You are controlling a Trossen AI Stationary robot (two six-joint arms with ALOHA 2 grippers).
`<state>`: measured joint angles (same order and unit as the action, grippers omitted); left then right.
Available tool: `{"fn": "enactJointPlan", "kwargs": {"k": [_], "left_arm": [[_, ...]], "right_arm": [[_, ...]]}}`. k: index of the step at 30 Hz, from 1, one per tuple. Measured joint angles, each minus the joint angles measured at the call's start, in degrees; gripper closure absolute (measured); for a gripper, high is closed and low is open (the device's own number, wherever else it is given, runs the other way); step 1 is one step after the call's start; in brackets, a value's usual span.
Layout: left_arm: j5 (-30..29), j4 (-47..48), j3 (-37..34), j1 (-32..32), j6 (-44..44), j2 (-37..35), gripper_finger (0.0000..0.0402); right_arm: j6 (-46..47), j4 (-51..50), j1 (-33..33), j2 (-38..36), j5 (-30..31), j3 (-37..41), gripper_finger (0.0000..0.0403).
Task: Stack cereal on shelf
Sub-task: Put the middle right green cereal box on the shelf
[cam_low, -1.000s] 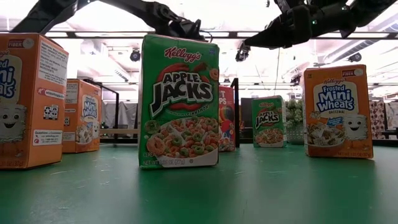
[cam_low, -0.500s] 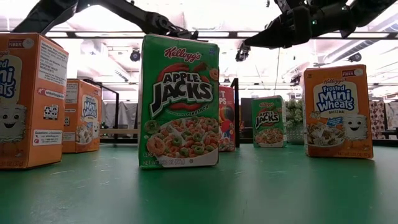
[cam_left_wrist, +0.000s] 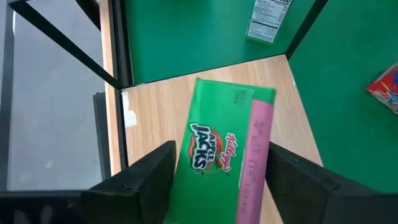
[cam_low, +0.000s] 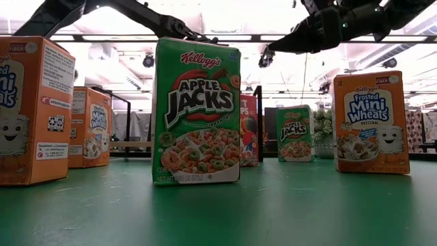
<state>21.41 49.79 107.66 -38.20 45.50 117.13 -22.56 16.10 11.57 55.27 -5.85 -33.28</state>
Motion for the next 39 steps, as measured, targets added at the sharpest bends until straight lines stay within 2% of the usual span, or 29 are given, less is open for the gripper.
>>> {"fn": "enactJointPlan", "kwargs": {"k": [7, 16, 24, 31, 39], "left_arm": [[0.0, 0.7, 0.0, 0.0, -0.2, -0.2, 0.0228], [0.0, 5.6, 3.6, -0.9, -0.3, -0.6, 0.0238], [0.3, 15.2, 8.3, -6.3, -0.6, -0.7, 0.0238], [0.7, 20.0, 8.6, -11.4, -1.0, -1.0, 0.0238], [2.2, 23.5, 8.5, -14.4, -1.2, -1.1, 0.0243]], "right_arm": [[0.0, -0.2, 0.0, 0.0, 0.0, 0.0, 0.0390], [0.2, -0.7, 0.0, 0.0, 0.0, 0.0, 0.0390], [1.0, -0.9, 0.0, 0.0, 0.0, 0.0, 0.0390], [1.6, -0.9, 0.0, 0.0, -0.1, 0.4, 0.0390], [1.6, -0.9, 0.0, 0.0, -0.1, 0.5, 0.0390]]}}
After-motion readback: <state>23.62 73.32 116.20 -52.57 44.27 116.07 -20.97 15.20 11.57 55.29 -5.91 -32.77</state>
